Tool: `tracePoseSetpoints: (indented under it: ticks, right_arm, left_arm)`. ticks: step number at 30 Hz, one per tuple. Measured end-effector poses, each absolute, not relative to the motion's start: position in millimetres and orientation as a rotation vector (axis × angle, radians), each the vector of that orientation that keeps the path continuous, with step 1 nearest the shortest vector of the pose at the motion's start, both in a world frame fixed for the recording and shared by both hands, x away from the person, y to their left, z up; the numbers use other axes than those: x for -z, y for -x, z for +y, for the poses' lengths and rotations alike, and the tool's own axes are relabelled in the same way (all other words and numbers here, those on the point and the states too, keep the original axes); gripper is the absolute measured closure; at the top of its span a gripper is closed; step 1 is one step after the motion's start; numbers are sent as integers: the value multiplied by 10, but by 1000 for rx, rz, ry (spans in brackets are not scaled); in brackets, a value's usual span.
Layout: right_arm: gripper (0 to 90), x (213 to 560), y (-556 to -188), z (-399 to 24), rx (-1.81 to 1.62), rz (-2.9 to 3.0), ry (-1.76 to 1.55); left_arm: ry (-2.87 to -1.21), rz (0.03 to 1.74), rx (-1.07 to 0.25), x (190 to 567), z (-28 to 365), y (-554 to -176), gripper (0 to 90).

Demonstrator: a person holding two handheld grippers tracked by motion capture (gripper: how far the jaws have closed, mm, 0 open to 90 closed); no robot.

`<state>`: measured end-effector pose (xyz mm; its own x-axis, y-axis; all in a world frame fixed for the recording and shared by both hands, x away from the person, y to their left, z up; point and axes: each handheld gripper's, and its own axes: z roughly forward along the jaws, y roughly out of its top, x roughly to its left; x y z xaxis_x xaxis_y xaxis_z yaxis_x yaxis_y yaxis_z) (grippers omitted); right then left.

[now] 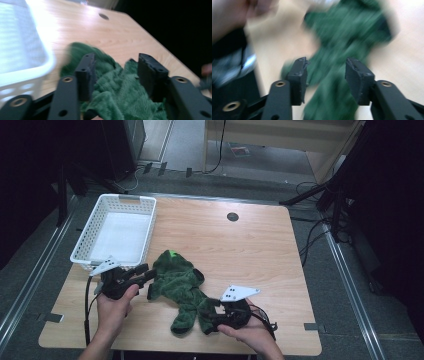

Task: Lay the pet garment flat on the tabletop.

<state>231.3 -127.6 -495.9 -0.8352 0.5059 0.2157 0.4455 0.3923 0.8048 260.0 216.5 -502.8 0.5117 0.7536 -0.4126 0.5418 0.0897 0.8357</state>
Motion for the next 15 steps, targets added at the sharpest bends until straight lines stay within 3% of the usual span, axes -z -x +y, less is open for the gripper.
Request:
tracePoseSetpoints:
  ticks: [3,5,9,15]
  right_arm:
    - [513,5055,-2383,-1140,-1428,2437,-927]
    - [636,5268,-2384,-977,-1266,2504,-892]
    - [731,5423,-2299,-1009,-1208,2572,-916]
    - [698,5376,-2113,-1209,-1167,2737,-882]
  left_arm:
    - [-1645,1130,-190,5105,2009,-2624,454]
    - [-1678,1132,-172,5159,1949,-2626,466]
    - [-1688,1188,-182,5232,1974,-2635,488]
    - [-1674,1258,-194,5274,2061,-2658,474]
